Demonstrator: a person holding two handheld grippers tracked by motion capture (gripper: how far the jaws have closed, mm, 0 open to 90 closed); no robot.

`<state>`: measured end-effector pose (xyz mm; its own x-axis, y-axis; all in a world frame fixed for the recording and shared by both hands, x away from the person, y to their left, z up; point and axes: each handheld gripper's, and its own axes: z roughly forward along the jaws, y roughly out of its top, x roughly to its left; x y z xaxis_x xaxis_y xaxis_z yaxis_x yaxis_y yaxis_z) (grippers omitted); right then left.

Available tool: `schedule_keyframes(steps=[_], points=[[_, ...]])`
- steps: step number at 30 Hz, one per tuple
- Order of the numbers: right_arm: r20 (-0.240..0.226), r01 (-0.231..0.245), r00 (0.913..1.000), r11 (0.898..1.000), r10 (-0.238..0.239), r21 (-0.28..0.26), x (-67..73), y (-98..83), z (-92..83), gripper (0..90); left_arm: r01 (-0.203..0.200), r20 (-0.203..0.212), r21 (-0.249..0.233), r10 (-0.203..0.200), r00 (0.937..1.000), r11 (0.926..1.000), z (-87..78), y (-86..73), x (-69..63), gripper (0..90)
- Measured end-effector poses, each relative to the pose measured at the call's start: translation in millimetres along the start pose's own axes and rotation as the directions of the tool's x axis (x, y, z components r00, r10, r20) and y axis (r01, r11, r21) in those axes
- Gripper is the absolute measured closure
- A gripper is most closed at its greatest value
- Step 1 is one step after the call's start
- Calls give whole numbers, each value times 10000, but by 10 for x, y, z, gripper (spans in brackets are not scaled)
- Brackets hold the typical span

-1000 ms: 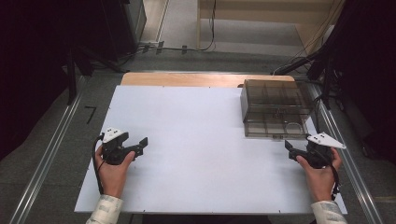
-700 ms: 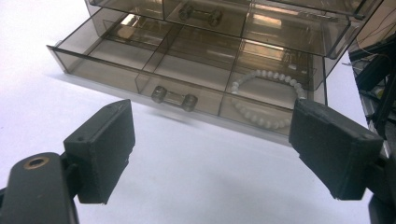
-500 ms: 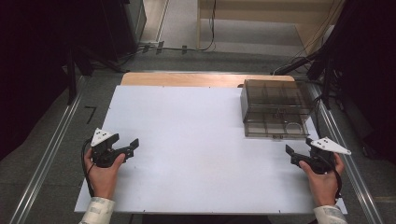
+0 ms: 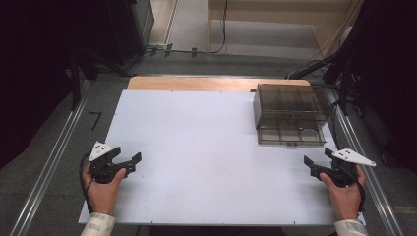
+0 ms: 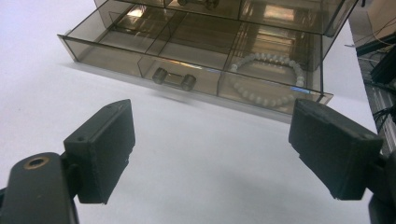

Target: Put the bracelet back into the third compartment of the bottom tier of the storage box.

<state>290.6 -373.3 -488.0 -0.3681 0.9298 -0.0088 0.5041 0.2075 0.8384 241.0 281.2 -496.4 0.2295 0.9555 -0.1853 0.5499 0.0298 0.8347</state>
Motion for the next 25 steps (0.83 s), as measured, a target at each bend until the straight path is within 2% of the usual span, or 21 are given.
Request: schedule_keyframes(steps=[11, 16, 25], points=[[-142, -144, 9998, 9999, 145, 78, -59, -63, -47, 129, -146, -1, 141, 146, 9999, 9998, -71, -141, -9, 148], [-228, -140, 9996, 9999, 143, 101, -67, -76, -68, 129, -124, -257, -21, 124, 9996, 9999, -113, -186, -10, 138], [-417, -183, 9989, 9997, 191, 183, -95, -122, -107, 129, -112, -142, 68, 113, 9998, 9999, -147, -246, -34, 135]])
